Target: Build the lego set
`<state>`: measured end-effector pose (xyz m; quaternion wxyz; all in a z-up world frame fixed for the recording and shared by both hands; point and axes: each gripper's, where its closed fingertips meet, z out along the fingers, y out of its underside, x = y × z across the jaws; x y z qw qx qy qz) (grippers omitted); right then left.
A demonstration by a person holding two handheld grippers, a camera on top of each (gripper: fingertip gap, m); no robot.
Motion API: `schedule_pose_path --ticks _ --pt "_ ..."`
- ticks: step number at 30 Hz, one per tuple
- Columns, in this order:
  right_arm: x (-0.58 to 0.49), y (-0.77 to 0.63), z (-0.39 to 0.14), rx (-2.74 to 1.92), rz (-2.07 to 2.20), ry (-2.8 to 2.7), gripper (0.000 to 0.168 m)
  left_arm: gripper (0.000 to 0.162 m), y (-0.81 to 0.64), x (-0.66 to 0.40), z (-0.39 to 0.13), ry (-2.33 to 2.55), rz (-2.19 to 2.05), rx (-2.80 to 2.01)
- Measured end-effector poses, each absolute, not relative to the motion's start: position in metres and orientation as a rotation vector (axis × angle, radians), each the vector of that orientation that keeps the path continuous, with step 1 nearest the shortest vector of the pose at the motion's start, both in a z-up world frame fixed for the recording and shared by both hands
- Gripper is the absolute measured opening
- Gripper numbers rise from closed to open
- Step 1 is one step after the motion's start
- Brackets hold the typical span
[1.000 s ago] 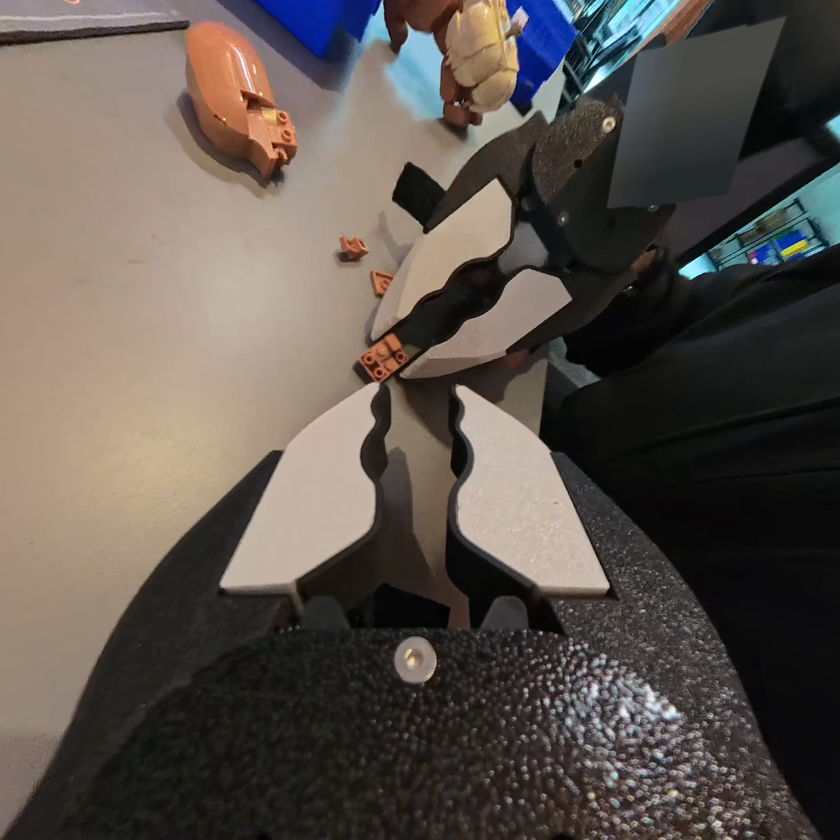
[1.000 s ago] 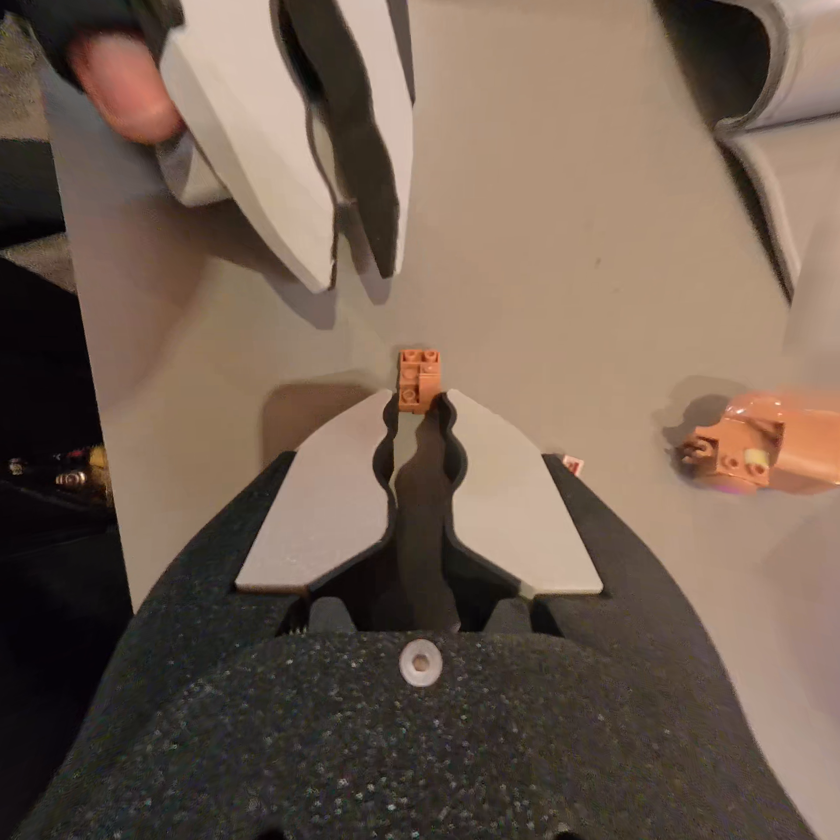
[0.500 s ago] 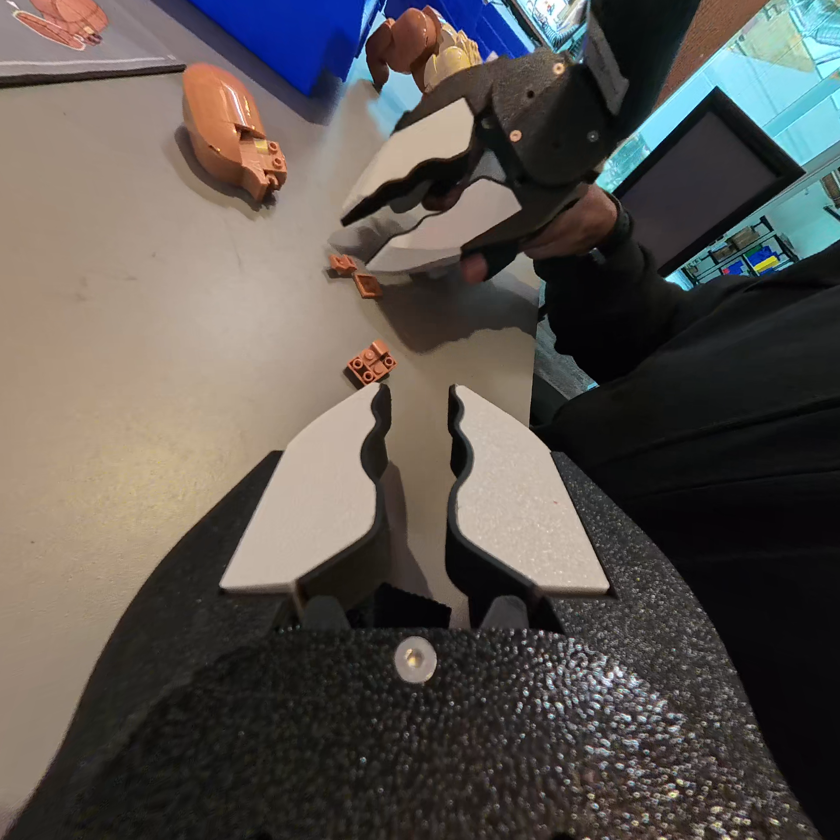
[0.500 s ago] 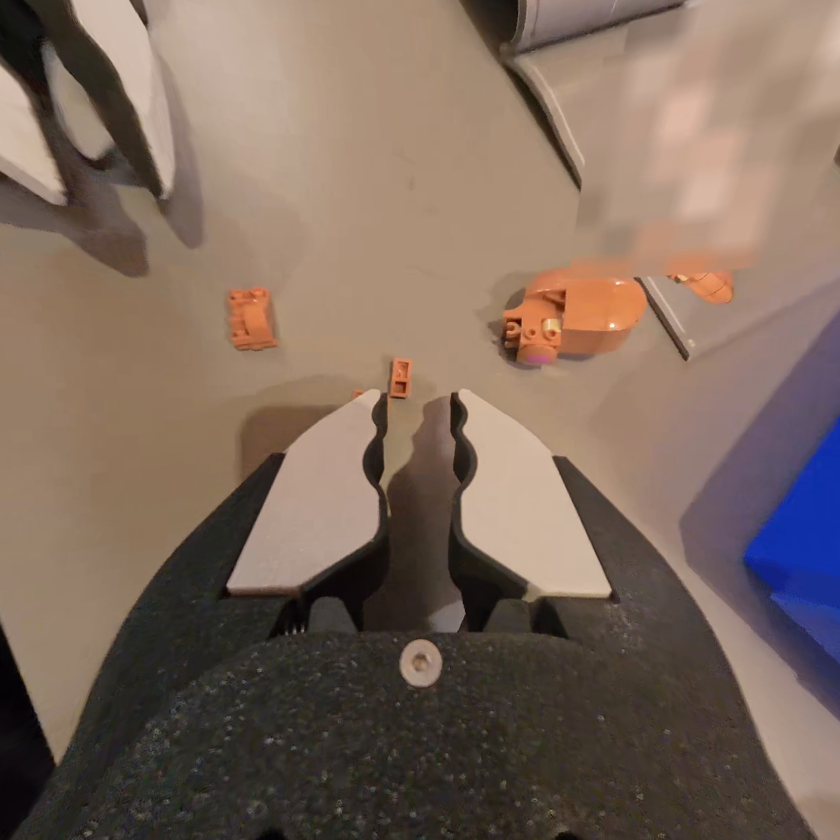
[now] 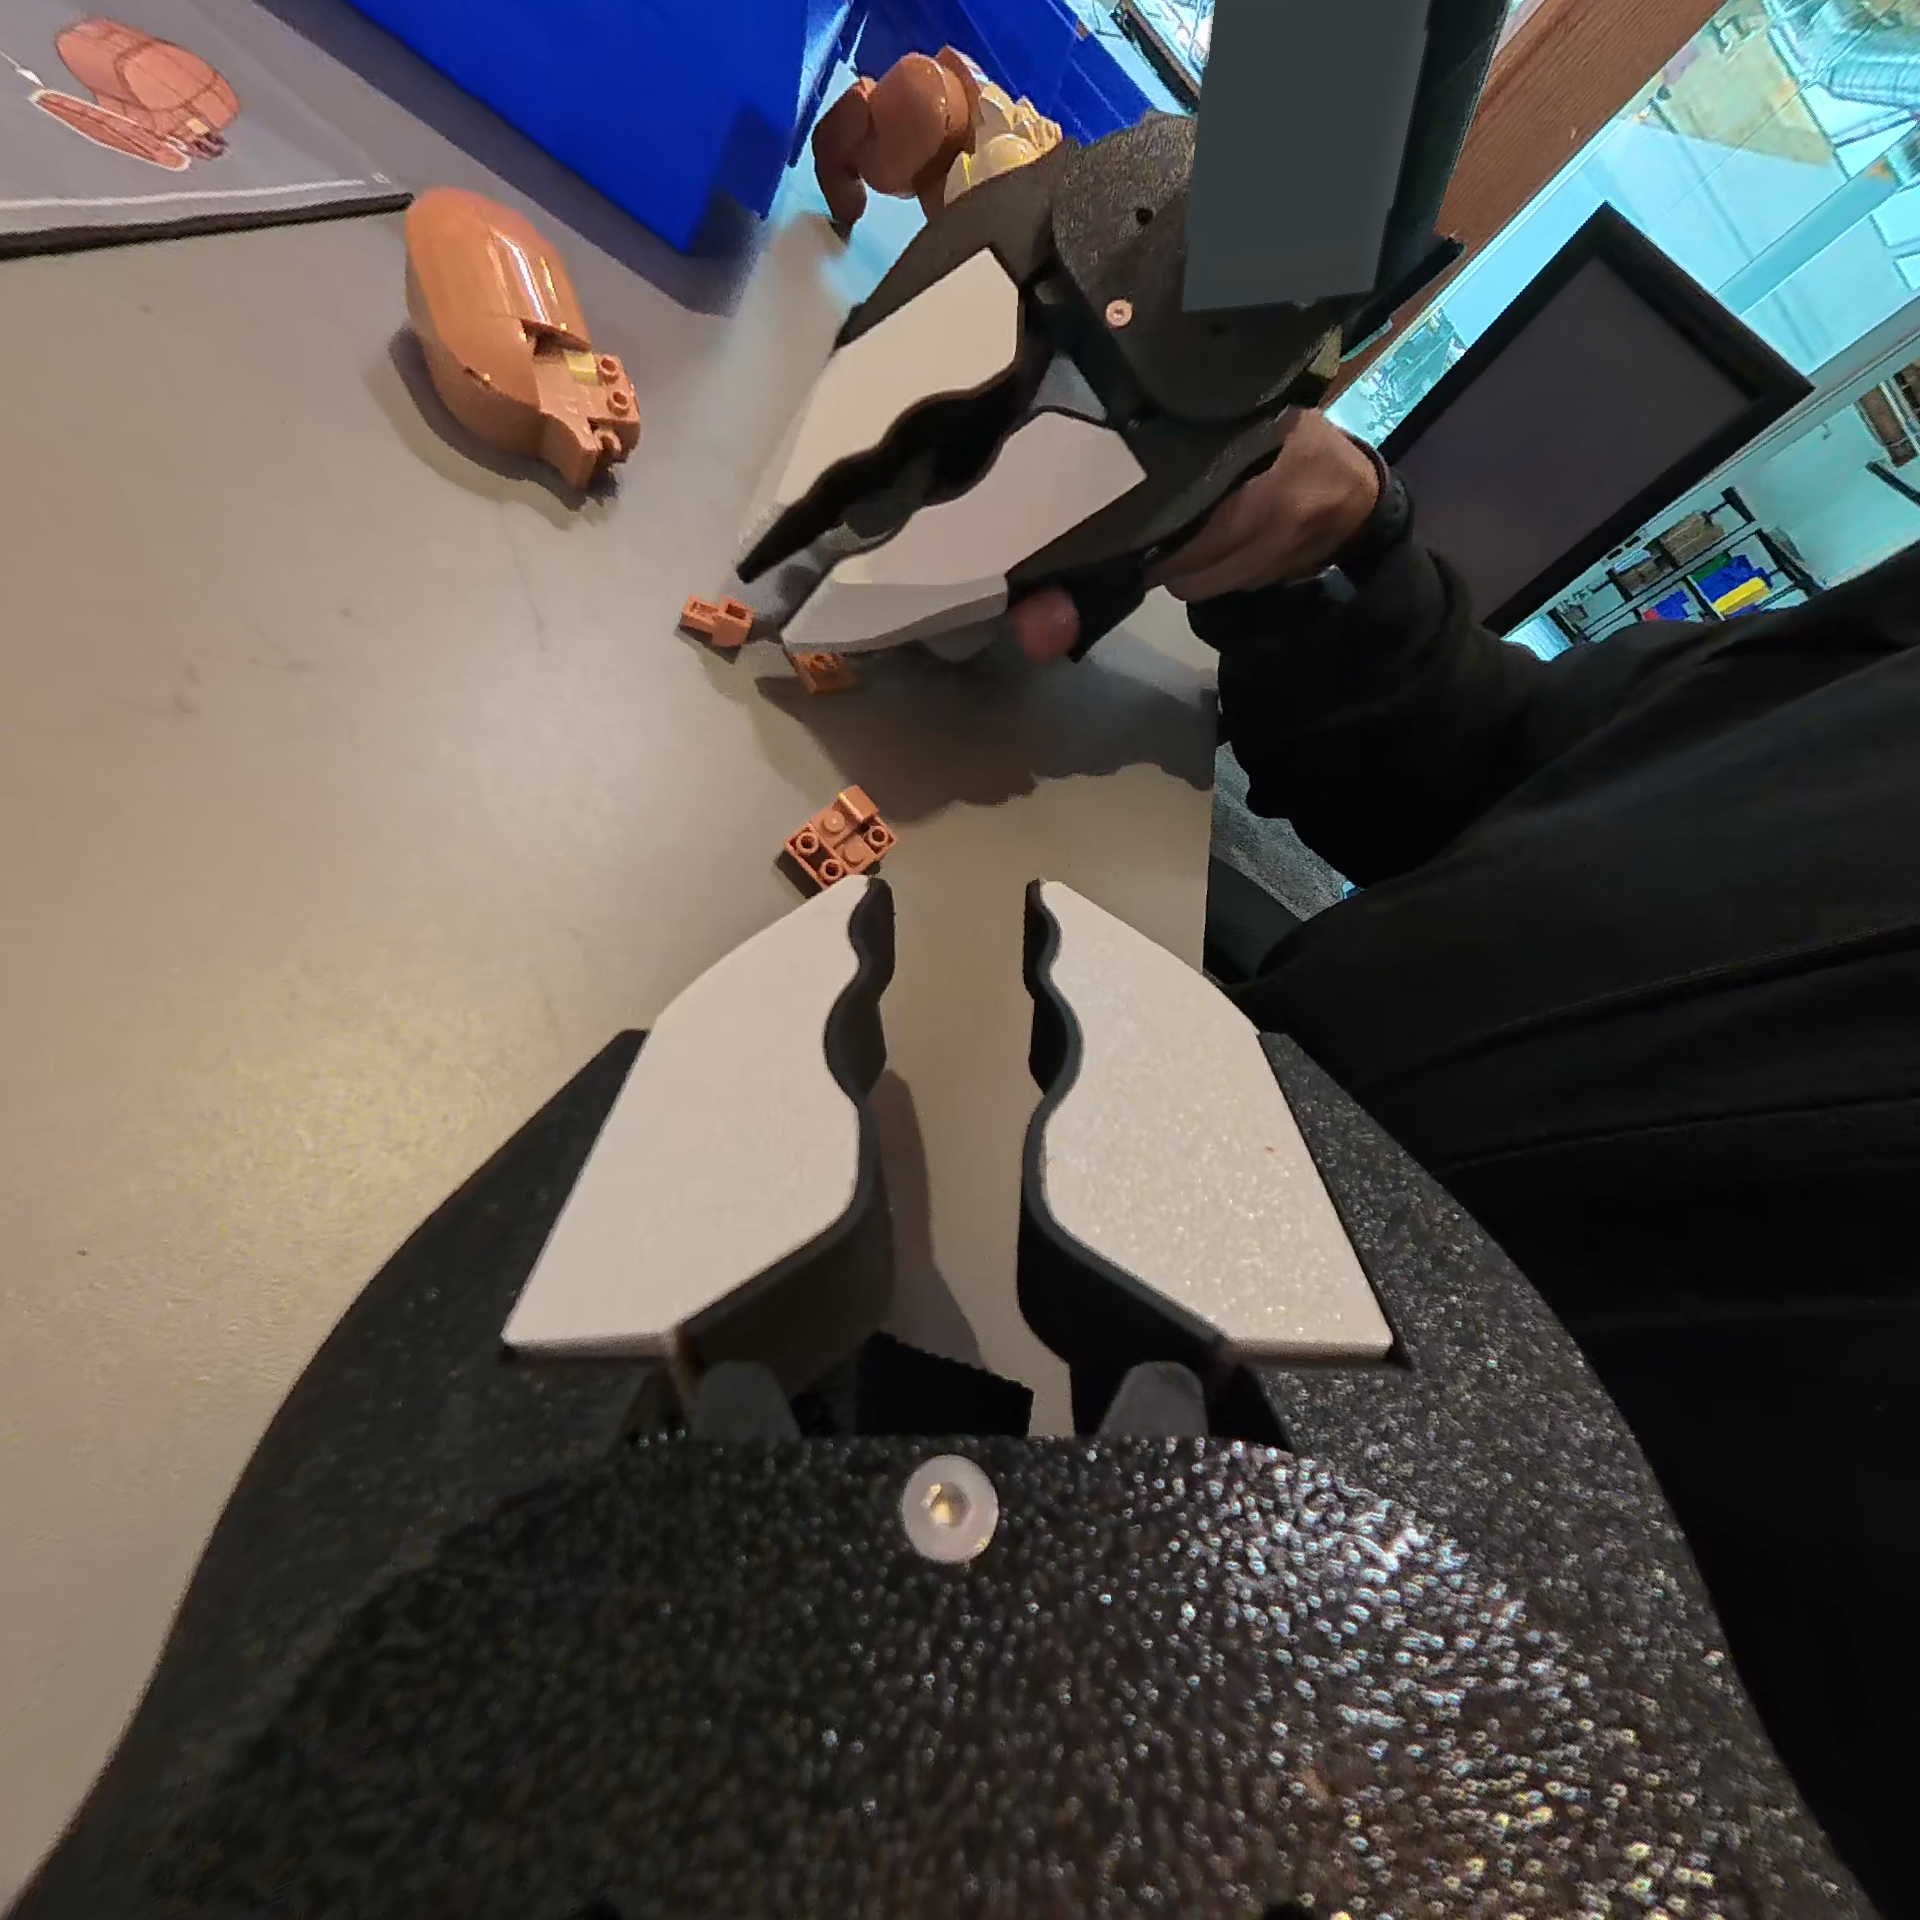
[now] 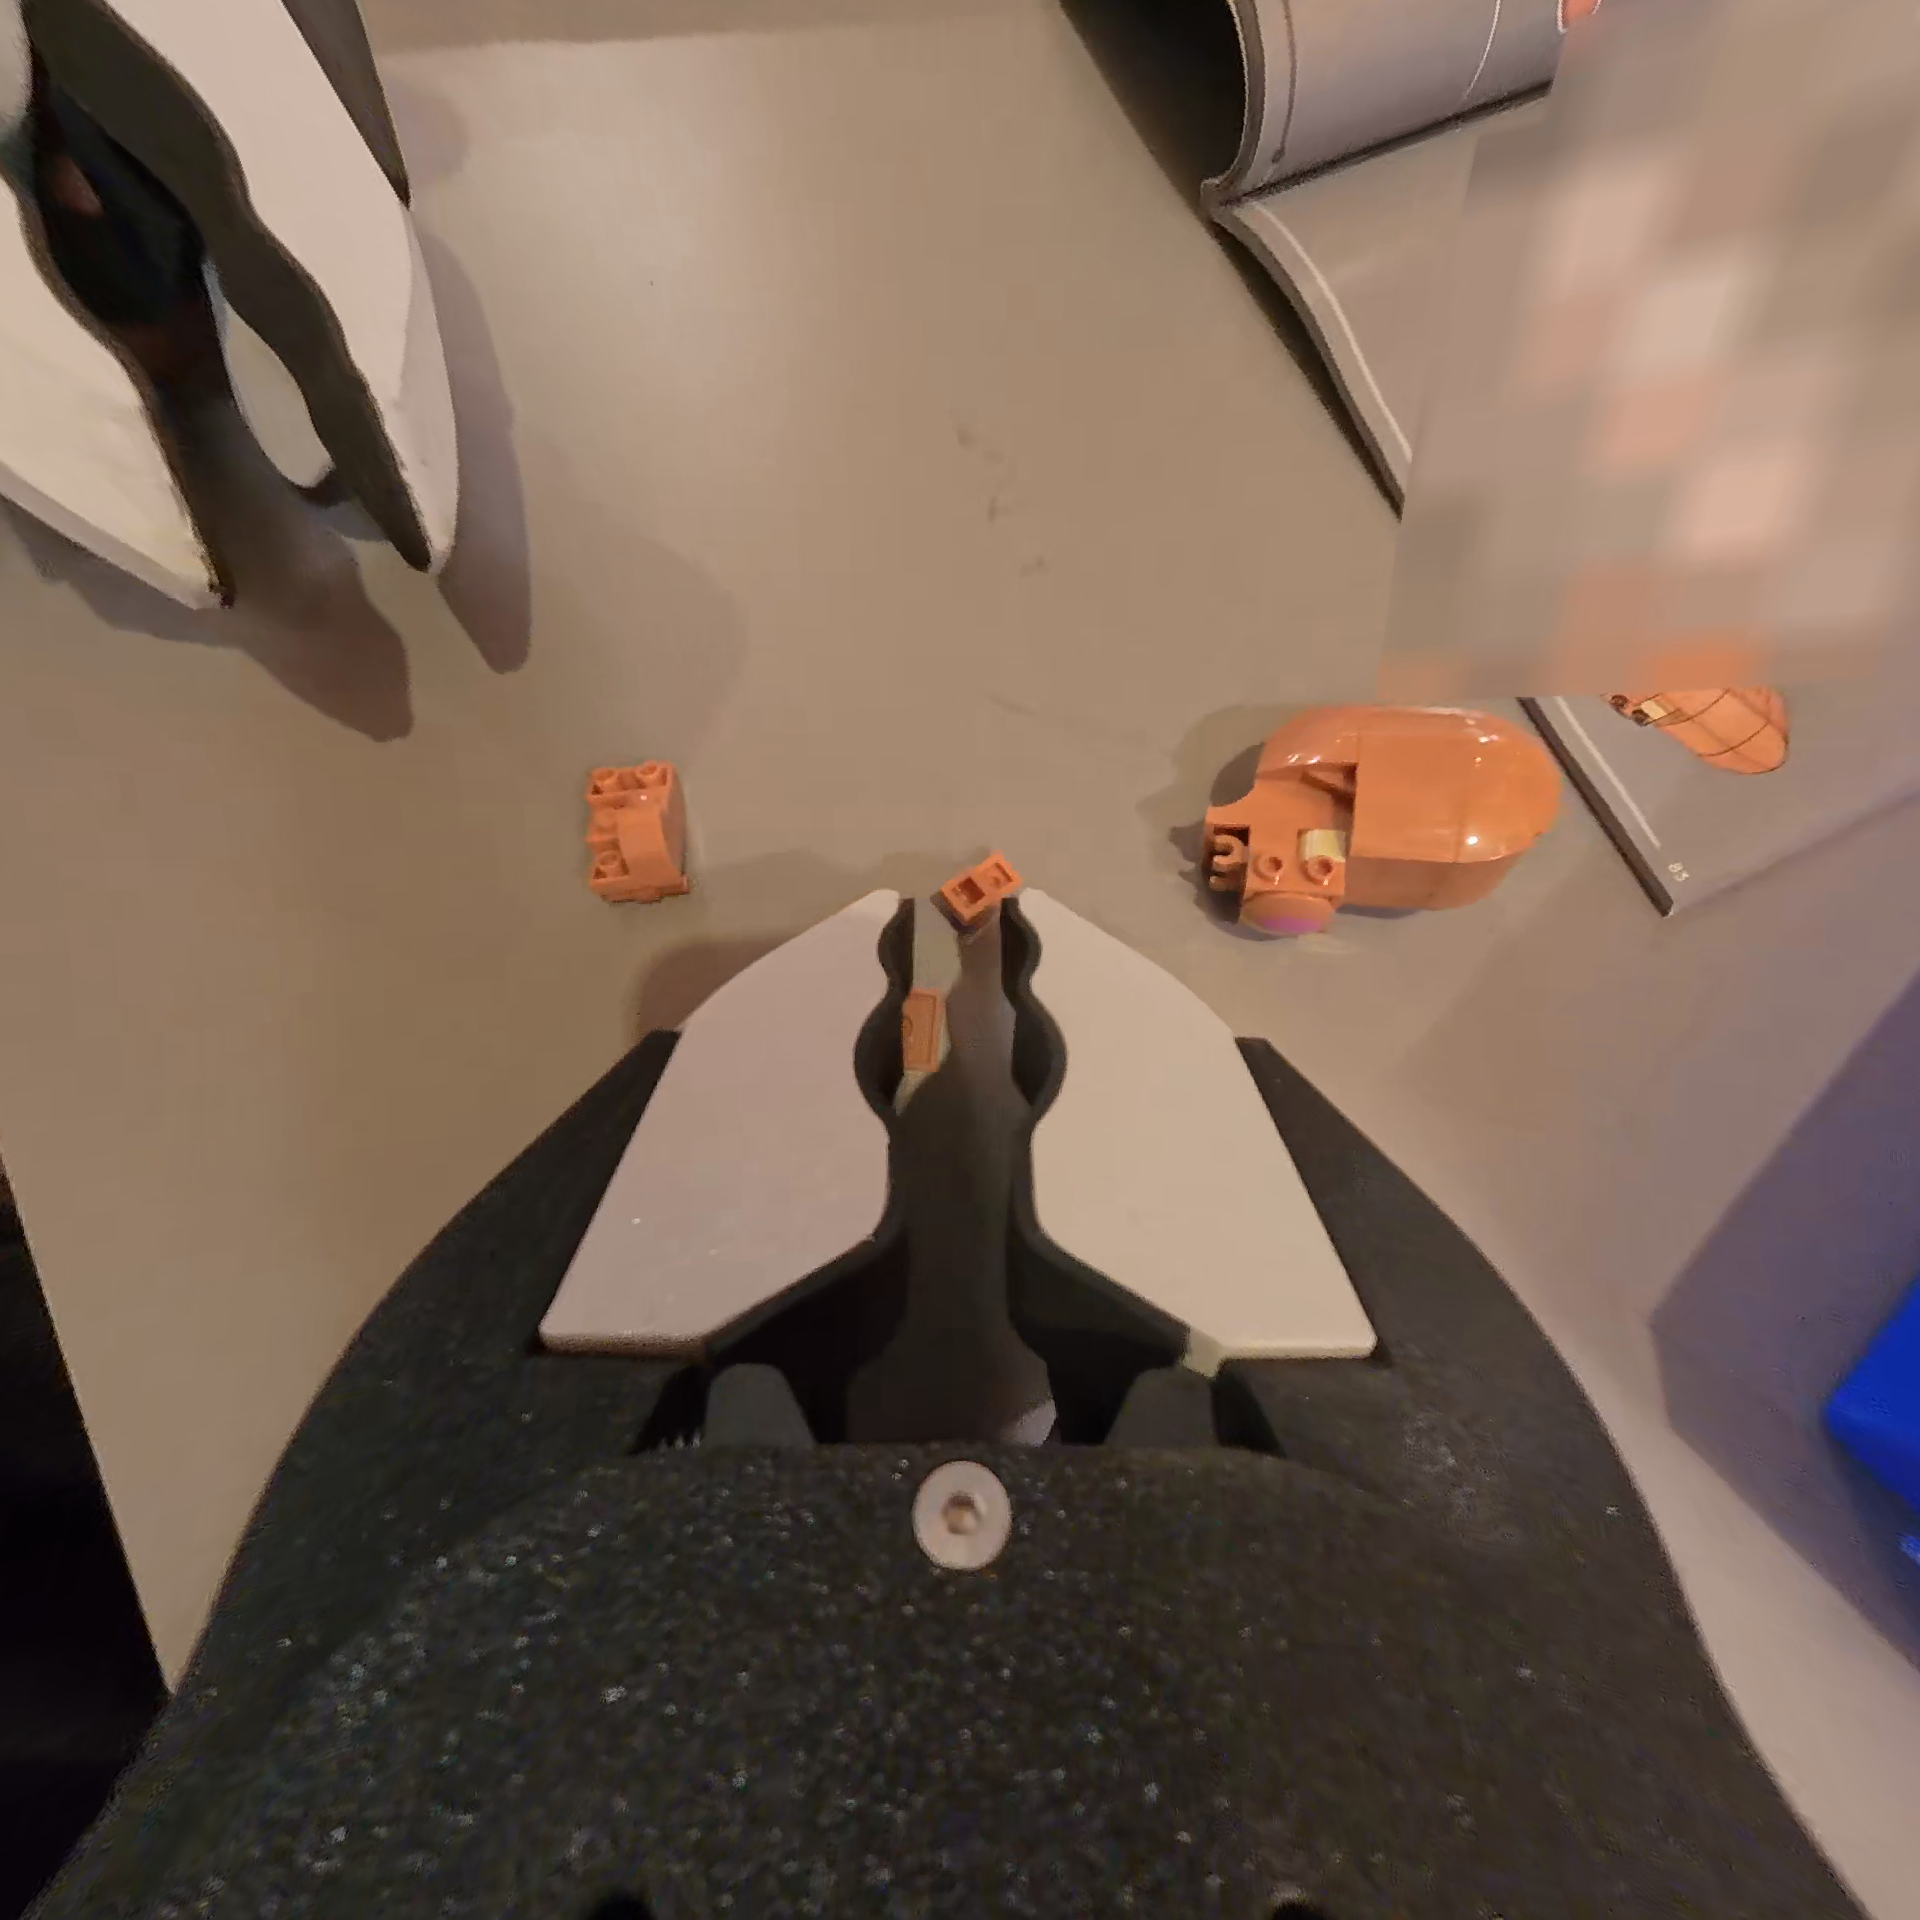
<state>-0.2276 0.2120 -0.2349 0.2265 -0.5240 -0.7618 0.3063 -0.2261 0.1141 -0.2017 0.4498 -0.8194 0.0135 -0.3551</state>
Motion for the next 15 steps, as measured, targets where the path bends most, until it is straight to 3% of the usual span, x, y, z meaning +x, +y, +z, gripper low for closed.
schedule_pose_path --ticks 4,9,15 --pt "-0.233 0.213 -0.244 -1.487 0.795 -2.092 0.019 0.024 0.116 -0.227 -0.202 0.041 -0.853 -2.027" --pt "-0.237 0.206 -0.244 -1.46 0.838 -2.099 0.011 0.024 0.119 -0.238 -0.199 0.102 -0.699 -2.014" --pt "-0.234 0.159 -0.179 -1.592 1.822 -1.877 0.011 0.024 0.126 -0.252 -0.173 0.481 -0.3 -1.817"
